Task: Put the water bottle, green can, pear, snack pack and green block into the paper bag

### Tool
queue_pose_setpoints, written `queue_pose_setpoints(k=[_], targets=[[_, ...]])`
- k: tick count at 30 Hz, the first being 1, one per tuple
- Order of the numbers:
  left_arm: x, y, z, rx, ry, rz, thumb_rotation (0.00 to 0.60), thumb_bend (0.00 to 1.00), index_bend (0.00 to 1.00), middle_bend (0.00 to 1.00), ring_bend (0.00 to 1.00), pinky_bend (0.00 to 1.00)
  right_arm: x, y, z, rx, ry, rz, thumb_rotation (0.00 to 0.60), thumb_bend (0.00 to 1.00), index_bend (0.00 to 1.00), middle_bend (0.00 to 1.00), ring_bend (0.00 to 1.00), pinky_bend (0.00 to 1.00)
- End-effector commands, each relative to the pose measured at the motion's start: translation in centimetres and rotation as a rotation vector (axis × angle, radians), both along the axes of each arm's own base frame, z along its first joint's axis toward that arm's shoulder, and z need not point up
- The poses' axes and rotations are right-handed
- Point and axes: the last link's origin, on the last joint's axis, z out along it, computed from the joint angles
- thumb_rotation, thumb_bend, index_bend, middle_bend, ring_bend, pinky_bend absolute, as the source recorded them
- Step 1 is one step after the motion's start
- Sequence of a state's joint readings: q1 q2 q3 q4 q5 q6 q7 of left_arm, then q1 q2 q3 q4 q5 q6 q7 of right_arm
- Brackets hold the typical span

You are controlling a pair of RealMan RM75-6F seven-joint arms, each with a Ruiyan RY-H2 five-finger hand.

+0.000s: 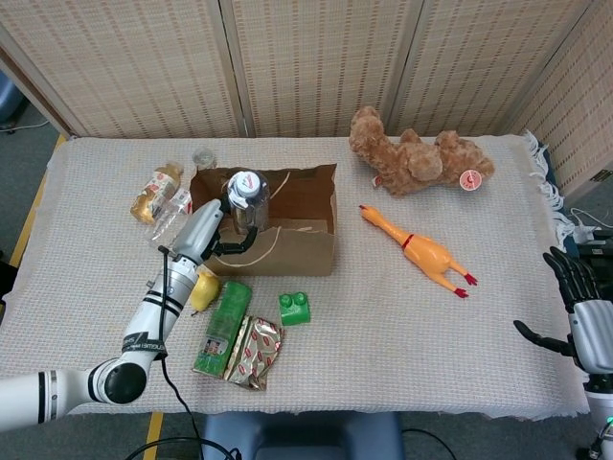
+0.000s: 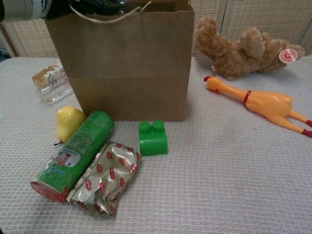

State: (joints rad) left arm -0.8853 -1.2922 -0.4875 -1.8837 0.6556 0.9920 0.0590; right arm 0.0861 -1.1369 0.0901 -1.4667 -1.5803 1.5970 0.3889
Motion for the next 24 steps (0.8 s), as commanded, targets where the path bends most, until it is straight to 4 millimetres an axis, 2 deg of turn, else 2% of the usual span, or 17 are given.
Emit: queue_pose_setpoints(k=[1,8,13,16,19,24], targets=[[0.0,-0.1,0.3,-0.004,-0.002,-0.006,0.6,0.4,0.0,0.0,0.0,0.09,0.0,0.0,0.0,0.0,0.004,0.002,0.6,0.06,0.0,0.0,0.0,0.0],[-0.6,-0.2,0.7,0.004,-0.01,0.012,0.6,0.4,0.0,0.0,0.0,0.08,0.0,0.1,0.0,0.002,0.007,0.001,0.6,0.06,0.0,0.0,0.0,0.0],[-1.4,-0.3,1.9,0.023,-0.05,0.033,0.6,0.4,0.0,0.0,0.0,0.09,0.0,0.1,0.0,0.003,0.007,-0.001,0.6,0.06,0.0,0.0,0.0,0.0],[-2.0,-0.6,3.5,0.075,-0.102,0.039,0.6,0.44,0.02,0.01,0.02,0.14,0.0,0.1,0.0,0.003,0.006,0.0,0.6,0.06,0.0,0.0,0.0,0.0],[-2.9,-1.0,5.5,0.21,-0.122,0.029,0.6,0.49,0.11,0.1,0.09,0.25,0.0,0.1,-0.1,0.004,0.008,0.001,0.6,0.06,0.0,0.0,0.0,0.0],[-5.4,-2.4,8.6,0.279,-0.191,0.066,0.6,0.51,0.16,0.15,0.1,0.25,0.0,0.1,-0.1,0.002,0.01,0.004,0.6,0.06,0.0,0.0,0.0,0.0]])
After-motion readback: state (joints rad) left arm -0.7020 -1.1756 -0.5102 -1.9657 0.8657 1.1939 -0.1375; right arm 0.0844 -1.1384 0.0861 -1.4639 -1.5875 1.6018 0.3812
